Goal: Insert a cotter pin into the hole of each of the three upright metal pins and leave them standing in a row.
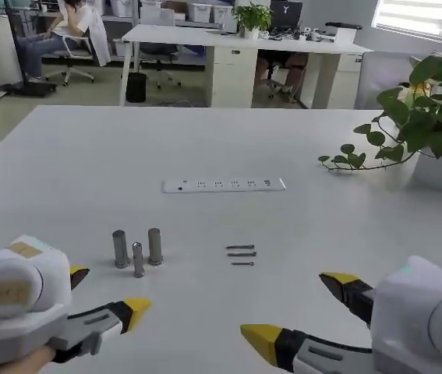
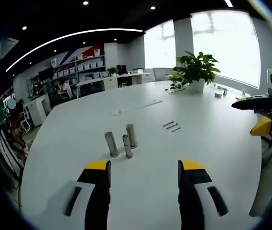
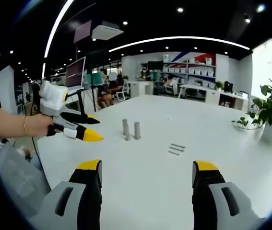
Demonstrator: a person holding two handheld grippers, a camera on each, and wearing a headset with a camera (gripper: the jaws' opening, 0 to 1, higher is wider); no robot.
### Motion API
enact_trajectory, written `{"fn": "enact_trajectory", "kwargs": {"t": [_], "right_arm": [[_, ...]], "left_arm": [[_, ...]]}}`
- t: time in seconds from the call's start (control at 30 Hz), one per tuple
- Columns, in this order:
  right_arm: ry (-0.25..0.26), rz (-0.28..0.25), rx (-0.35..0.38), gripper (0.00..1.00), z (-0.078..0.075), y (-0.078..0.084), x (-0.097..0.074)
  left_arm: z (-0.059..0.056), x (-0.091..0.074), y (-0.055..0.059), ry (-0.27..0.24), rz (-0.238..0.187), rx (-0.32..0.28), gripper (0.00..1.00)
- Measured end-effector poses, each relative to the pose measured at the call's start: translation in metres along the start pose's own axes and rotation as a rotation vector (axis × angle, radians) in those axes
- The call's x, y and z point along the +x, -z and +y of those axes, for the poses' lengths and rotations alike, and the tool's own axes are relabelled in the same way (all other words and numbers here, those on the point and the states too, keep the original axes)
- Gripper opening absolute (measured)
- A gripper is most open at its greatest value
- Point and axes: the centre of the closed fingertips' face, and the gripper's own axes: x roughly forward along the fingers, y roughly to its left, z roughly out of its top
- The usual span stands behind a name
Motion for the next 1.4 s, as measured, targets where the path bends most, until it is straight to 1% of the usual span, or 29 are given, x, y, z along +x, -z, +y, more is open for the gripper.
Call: {"fn": "enact_trajectory", "kwargs": {"t": [0.1, 0.2, 0.37, 0.5, 0.57, 0.63, 0.7, 0.77, 0.83, 0.87, 1.07, 1.17, 1.27, 1.4], "right_arm": [[-0.009, 0.015, 0.001, 0.74, 0.0, 0.003, 0.005], [-0.02, 0.02, -0.002, 0.74, 0.0, 0.005, 0.011], [-0.06, 0.029, -0.003, 0.73, 0.002, 0.006, 0.022], [-0.075, 0.036, -0.007, 0.73, 0.002, 0.009, 0.029], [-0.086, 0.029, -0.01, 0.74, 0.002, 0.009, 0.031], [-0.096, 0.03, -0.019, 0.76, 0.002, 0.011, 0.033], [-0.1, 0.036, -0.029, 0.76, 0.001, 0.013, 0.034], [-0.106, 0.035, -0.036, 0.77, 0.001, 0.014, 0.035], [-0.107, 0.041, -0.042, 0.78, 0.0, 0.016, 0.036], [-0.11, 0.044, -0.043, 0.79, -0.001, 0.016, 0.036], [-0.106, 0.045, -0.039, 0.78, -0.004, 0.018, 0.038], [-0.086, 0.047, -0.027, 0.77, -0.009, 0.02, 0.039], [-0.079, 0.045, -0.024, 0.77, -0.011, 0.02, 0.039], [-0.077, 0.047, -0.017, 0.77, -0.013, 0.023, 0.038]], "left_arm": [[0.006, 0.011, -0.001, -0.001, -0.007, -0.013, 0.47], [0.011, 0.023, 0.0, 0.004, -0.006, -0.024, 0.45], [0.014, 0.041, 0.001, 0.016, -0.002, -0.002, 0.41], [0.016, 0.051, 0.001, 0.024, -0.009, -0.001, 0.39], [0.017, 0.055, 0.001, 0.028, -0.012, 0.003, 0.37], [0.018, 0.062, 0.001, 0.035, -0.016, 0.024, 0.36], [0.02, 0.067, 0.002, 0.044, -0.014, 0.024, 0.33], [0.021, 0.073, 0.004, 0.044, -0.007, 0.041, 0.32], [0.024, 0.078, 0.008, 0.039, 0.01, 0.055, 0.32], [0.024, 0.08, 0.008, 0.039, 0.009, 0.054, 0.31], [0.025, 0.09, 0.004, 0.049, -0.015, 0.071, 0.24], [0.027, 0.094, 0.004, 0.047, -0.015, 0.078, 0.21], [0.028, 0.098, 0.006, 0.056, -0.012, 0.062, 0.16], [0.028, 0.1, 0.009, 0.063, -0.008, 0.06, 0.11]]}}
